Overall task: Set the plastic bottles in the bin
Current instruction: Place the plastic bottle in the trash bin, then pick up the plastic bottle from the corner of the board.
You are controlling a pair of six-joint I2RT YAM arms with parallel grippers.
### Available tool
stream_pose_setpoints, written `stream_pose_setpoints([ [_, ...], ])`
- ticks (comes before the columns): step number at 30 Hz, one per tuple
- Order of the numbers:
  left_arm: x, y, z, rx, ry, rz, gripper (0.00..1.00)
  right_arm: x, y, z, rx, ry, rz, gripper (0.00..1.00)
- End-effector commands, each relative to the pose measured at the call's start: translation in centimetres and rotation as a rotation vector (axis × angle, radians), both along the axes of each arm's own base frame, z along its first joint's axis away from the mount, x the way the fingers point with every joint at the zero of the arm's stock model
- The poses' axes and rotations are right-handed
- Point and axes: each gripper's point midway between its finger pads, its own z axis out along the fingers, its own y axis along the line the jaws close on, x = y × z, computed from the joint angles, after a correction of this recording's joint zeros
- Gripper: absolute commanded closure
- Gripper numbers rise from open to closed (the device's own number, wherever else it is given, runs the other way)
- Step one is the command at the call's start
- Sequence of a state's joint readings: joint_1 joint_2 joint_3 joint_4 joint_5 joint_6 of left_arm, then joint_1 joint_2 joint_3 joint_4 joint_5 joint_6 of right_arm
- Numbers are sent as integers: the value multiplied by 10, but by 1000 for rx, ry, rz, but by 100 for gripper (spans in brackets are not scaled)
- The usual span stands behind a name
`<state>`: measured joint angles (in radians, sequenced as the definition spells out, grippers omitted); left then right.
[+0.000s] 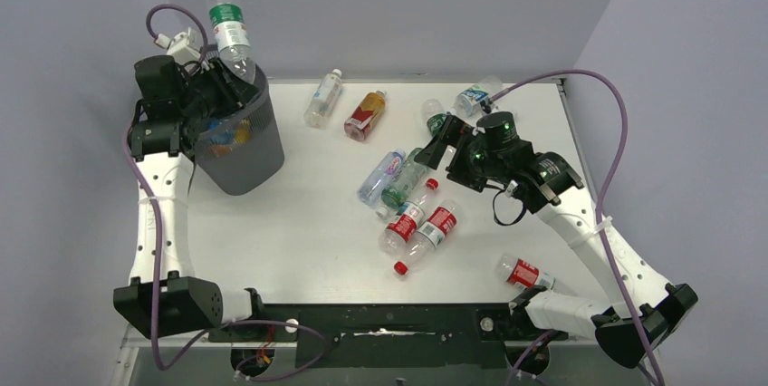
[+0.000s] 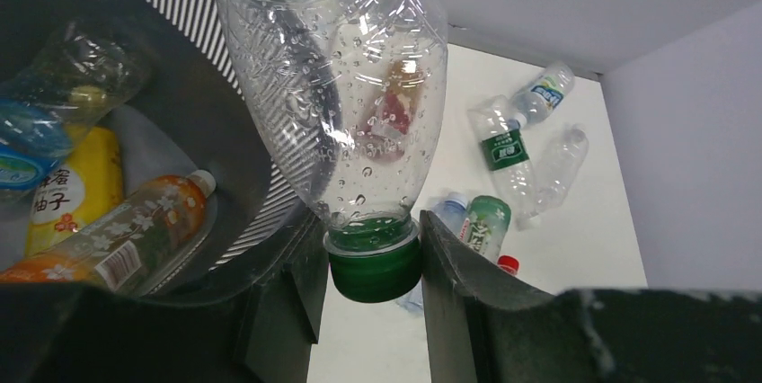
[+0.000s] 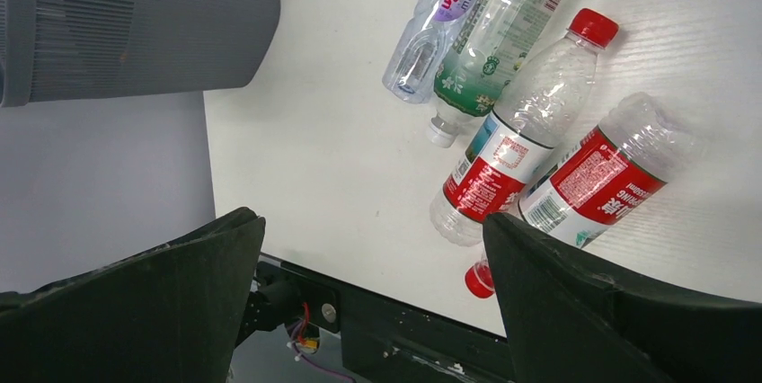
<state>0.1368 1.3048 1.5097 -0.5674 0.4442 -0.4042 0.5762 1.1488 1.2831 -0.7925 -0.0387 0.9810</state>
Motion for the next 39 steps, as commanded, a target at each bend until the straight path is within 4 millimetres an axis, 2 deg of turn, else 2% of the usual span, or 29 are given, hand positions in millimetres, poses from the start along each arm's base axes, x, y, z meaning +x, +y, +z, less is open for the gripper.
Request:
stream_pose_setpoints([
  [1,8,18,14,-16,-25,31,73,-2,1,14,45,-38,4,2],
  [4,16,42,8,-30,-5,95,74,-4,1,13,44,-35,6,2],
  [10,25,76,-2,-50,38,195,72,-5,0,11,40,-29,7,2],
  [13,24,88,-7,-57,71,243,44,-5,0,10,39,-27,6,2],
  [14,23,90,-7,-51,75,259,25,-5,0,9,36,-27,7,2],
  [15,21,92,-7,-45,80,269,18,-5,0,8,36,-25,9,2],
  [18,17,97,-3,-23,89,298,16,-3,1,7,35,-22,8,2],
  [22,14,98,19,-2,58,308,15,-3,1,3,25,-10,8,2],
  [24,12,87,32,-3,28,280,15,-4,-2,1,12,-2,-2,2],
  [26,11,67,43,12,2,229,15,-3,-8,0,-8,-2,-27,2],
  [31,3,17,48,57,12,96,15,-4,-32,-8,-48,32,-129,2],
  [34,-8,-27,44,70,9,-20,15,-4,-47,1,-43,-2,-200,2],
  [36,-19,-63,38,77,5,-117,15,-3,-55,17,-26,-54,-239,2],
  [39,-39,-117,26,84,2,-255,15,-5,-76,27,-66,-52,-325,2],
])
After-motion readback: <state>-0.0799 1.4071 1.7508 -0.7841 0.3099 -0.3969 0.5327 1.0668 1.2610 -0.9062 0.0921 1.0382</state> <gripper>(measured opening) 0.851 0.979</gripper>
